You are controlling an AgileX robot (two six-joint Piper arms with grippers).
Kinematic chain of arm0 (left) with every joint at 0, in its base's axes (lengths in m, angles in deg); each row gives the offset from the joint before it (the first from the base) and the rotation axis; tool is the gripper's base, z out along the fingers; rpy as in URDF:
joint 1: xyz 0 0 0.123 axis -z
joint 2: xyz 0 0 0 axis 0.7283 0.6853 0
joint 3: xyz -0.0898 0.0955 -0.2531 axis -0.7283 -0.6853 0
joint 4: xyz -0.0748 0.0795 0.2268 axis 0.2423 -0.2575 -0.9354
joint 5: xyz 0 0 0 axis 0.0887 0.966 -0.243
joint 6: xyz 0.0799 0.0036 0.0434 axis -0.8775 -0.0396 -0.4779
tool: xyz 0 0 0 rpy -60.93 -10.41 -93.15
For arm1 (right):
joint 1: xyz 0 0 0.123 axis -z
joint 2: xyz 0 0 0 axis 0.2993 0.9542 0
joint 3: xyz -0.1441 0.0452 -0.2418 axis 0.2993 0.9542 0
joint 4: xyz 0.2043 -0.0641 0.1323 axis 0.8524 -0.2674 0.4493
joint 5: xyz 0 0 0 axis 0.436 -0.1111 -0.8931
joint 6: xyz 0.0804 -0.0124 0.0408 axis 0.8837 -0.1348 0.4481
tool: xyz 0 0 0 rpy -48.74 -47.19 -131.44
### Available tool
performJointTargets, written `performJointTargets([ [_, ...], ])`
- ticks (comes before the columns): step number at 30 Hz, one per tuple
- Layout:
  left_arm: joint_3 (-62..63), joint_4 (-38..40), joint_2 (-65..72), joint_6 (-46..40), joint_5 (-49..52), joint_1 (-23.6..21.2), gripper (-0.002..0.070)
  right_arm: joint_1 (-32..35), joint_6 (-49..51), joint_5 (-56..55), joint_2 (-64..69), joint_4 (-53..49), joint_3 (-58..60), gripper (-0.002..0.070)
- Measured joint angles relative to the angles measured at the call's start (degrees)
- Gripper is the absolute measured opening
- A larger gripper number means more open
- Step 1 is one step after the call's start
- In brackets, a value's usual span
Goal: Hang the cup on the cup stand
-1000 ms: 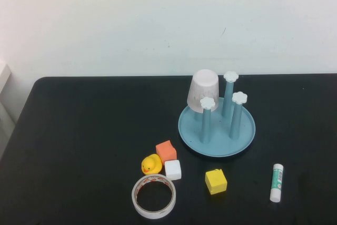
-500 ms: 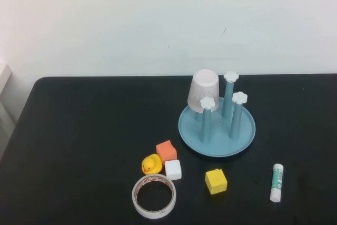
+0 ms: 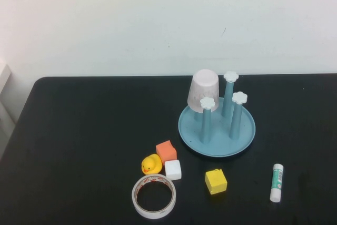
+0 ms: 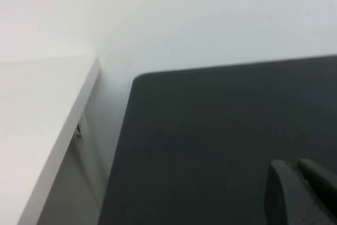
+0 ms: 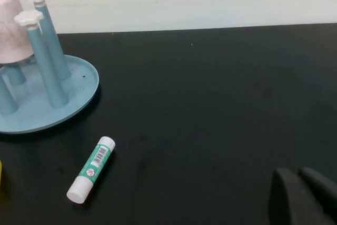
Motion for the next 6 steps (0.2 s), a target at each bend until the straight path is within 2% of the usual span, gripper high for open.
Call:
performJointTargets([
  [6, 0.0, 1.2, -0.2, -2.7, 3.4, -0.5, -0.0001, 0.0, 0.0, 0.0, 0.0, 0.0, 0.0, -0.0001],
])
